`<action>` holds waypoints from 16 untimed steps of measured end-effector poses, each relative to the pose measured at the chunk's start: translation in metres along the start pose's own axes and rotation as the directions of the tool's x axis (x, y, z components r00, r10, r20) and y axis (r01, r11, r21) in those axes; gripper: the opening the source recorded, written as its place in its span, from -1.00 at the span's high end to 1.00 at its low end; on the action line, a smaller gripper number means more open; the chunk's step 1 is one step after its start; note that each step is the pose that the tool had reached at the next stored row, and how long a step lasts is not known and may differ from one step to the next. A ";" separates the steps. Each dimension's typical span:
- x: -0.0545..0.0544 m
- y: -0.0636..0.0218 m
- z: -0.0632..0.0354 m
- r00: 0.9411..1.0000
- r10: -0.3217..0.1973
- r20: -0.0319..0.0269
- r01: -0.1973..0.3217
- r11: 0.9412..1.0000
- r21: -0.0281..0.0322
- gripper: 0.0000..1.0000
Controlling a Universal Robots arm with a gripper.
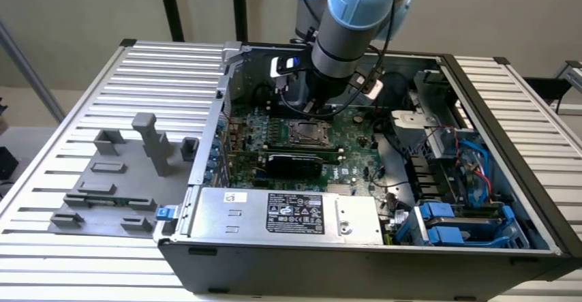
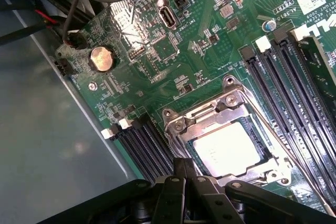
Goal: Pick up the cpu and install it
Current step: 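Install the first cpu locking lever, then install the second cpu locking lever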
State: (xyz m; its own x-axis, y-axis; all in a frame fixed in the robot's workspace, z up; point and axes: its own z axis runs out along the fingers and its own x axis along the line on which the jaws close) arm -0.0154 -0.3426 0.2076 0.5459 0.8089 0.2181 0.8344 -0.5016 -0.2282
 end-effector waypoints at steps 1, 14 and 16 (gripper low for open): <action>0.000 0.0000 0.0000 1.000 0.000 0.000 0.000 1.000 0.000 0.79; 0.000 0.0007 -0.0003 1.000 0.001 0.002 -0.001 1.000 0.003 0.79; -0.003 0.0023 -0.0036 1.000 0.007 0.007 -0.007 1.000 0.012 0.79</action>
State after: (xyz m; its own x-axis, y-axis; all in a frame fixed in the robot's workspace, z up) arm -0.0150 -0.3475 0.2098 0.5515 0.8073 0.2100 0.8295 -0.5040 -0.2408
